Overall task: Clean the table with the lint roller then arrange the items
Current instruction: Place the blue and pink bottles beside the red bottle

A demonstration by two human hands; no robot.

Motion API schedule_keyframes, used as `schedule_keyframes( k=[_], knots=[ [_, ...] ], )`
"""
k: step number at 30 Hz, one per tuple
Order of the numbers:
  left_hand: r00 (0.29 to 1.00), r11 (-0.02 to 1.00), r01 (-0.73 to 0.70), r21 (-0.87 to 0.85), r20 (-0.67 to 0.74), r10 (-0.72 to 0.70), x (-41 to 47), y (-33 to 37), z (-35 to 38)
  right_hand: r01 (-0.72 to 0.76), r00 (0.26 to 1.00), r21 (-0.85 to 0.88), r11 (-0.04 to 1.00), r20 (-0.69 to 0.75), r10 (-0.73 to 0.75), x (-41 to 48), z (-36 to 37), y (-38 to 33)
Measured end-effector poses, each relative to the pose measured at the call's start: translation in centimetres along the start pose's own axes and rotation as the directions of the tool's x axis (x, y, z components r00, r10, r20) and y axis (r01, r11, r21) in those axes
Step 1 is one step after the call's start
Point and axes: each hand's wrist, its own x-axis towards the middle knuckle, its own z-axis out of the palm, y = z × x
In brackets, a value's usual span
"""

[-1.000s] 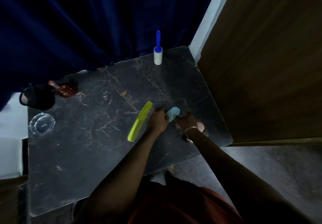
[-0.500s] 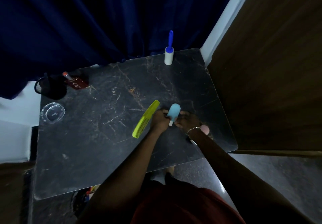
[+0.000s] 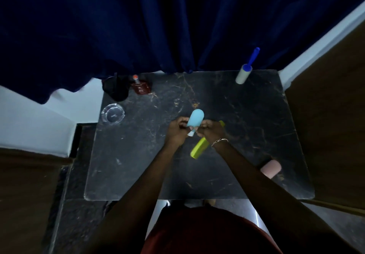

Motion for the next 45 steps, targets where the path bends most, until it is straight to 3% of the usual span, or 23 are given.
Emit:
schedule_keyframes(
  k=[9,15,18,21,31,39,45],
  knots=[
    [0.981,0.998,-0.049,0.03,-0.186,0.053,3.9,-0.8,-11.1,0.119,0.993,-0.236,0.964,0.023,-0.117,3.1,12.7,-4.1],
    [0.972,0.979,-0.095,0.181,-0.196,0.13,7.1,-1.5,-15.7,0.255,0.964,-0.506,0.824,0.067,-0.257,6.3,18.9,-6.1],
    [0.984,0.969,-0.067,0.237,-0.144,0.103,8.4,-2.1,-17.1,0.317,0.94,-0.618,0.72,0.105,-0.323,7.9,20.6,-6.4],
    [0.995,0.969,-0.017,0.247,-0.093,0.041,9.5,-2.7,-17.9,0.328,0.936,-0.615,0.717,0.11,-0.333,9.1,21.7,-6.5],
    [0.992,0.945,-0.087,0.315,-0.063,0.112,11.9,-4.5,-19.0,0.346,0.934,-0.618,0.706,0.153,-0.324,11.0,23.5,-6.3],
    [0.997,0.939,-0.042,0.342,-0.041,0.059,12.0,-4.8,-19.0,0.366,0.925,-0.624,0.69,0.164,-0.342,10.8,23.1,-5.7],
    [0.998,0.98,0.016,0.199,-0.058,-0.005,10.9,-4.1,-18.9,0.343,0.939,-0.507,0.791,0.186,-0.288,10.3,22.5,-5.6]
  ],
)
